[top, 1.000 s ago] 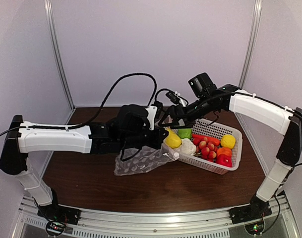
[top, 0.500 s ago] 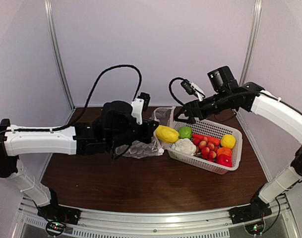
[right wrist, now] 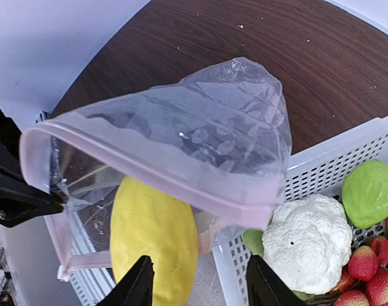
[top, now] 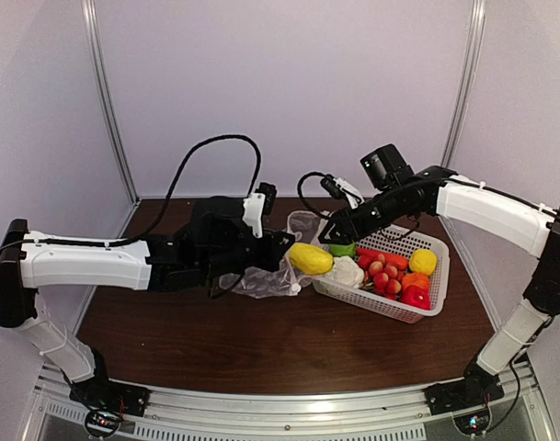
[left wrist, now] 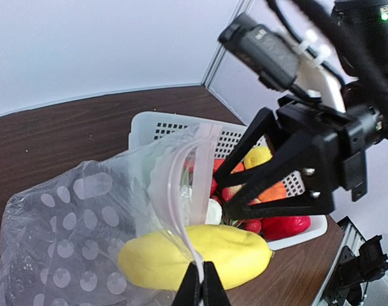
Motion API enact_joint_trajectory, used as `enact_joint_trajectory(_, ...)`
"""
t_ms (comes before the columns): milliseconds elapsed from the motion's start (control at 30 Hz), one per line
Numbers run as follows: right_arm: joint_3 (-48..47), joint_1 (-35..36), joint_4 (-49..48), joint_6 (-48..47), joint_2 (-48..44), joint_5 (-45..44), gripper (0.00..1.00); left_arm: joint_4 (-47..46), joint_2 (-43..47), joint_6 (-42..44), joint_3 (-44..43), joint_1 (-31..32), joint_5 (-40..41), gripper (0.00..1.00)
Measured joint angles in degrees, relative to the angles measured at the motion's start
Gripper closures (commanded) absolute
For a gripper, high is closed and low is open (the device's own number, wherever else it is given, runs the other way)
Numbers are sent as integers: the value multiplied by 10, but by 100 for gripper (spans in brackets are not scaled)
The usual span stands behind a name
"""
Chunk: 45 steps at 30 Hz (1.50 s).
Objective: Place the food in the zip-top bag and seal the zipper
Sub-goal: Place the fake fruit in the zipper food storage bag, then adjust the zipper food storage bag at the center of the board.
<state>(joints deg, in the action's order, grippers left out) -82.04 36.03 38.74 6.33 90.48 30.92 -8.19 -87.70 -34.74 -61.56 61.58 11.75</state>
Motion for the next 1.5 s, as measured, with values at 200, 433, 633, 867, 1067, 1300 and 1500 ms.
enact_joint_trajectory(200, -19, 13, -4, 7, 43, 1, 68, -8, 0, -12, 0, 0, -11, 100)
enact_joint_trajectory(433, -66, 17, -11, 11, 61, -11, 100, -9, 1, -19, 0, 0, -17, 100)
enact_joint_trajectory(633, -110, 16, 63, -21, 69, -18, 100, 10, -4, -21, -10, 0, 29, 100)
enact_joint_trajectory(867, -194, 14, 152, -79, 56, -31, 100, 101, -73, 43, -108, -15, 177, 100)
enact_joint_trajectory(1067, -217, 14, 185, -92, 72, -34, 100, 100, -15, 52, -72, -26, 130, 100)
enact_joint_trajectory(1300, -219, 6, 186, -111, 72, -43, 43, 120, 24, 64, -81, -7, 127, 100)
enact_joint_trajectory(1500, -216, -36, 199, -161, 50, -30, 35, 161, 34, 105, -121, -16, 136, 100)
